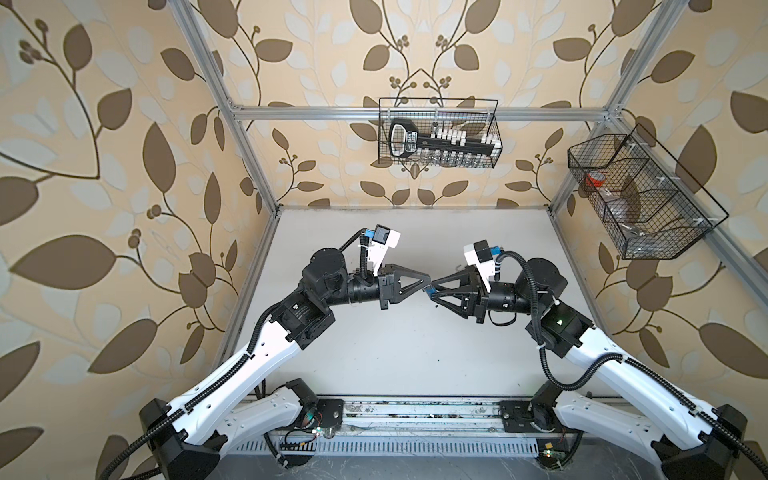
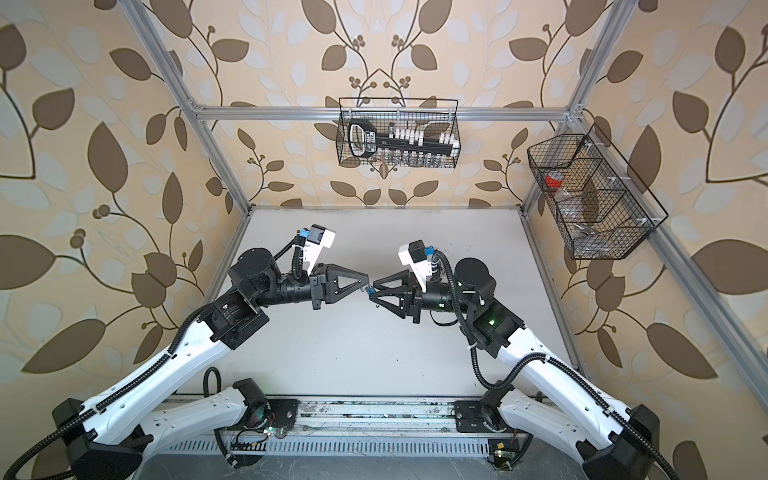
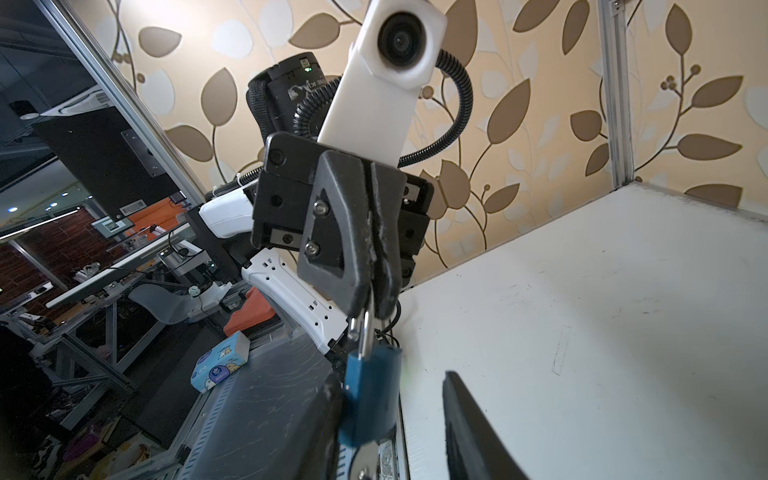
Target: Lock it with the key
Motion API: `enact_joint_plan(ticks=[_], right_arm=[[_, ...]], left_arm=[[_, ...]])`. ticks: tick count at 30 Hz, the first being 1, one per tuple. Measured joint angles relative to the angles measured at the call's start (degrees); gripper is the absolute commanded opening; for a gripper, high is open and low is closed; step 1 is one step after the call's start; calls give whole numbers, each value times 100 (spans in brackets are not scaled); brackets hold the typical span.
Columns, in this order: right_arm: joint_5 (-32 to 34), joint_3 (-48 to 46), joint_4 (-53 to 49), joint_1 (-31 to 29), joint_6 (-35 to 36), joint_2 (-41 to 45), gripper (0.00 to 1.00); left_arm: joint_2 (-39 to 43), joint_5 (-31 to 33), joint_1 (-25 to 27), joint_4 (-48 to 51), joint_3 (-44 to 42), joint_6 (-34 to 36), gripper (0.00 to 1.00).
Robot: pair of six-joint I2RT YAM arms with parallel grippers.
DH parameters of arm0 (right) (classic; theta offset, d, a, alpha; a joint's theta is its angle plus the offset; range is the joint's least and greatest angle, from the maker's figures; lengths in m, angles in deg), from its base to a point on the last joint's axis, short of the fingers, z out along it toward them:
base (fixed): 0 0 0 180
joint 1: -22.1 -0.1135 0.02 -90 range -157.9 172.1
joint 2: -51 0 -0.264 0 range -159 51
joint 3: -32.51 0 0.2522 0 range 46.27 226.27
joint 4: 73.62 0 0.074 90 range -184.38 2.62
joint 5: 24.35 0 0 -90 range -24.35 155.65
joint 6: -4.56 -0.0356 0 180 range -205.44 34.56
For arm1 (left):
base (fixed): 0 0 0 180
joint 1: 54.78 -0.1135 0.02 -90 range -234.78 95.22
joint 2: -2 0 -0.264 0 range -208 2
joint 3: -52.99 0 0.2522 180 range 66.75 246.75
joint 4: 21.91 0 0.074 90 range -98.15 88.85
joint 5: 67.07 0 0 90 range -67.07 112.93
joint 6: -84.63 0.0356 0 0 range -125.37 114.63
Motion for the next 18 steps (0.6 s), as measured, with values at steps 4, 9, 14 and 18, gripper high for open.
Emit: enact_joint_plan(ticks=[4, 9, 14, 18], right_arm=[[-2, 0, -2, -24, 7, -9, 36], [0, 0, -20, -61, 39, -42, 35], [0, 0, -48, -76, 63, -42, 30], [0, 0, -66, -85, 66, -42, 27]], left_arm=[[0, 0, 0, -9, -2, -15, 0], [0, 2, 0, -9, -2, -28, 0], [-11, 4, 0, -9, -2, -28, 0], [-22, 4, 0, -7, -2, -26, 0]])
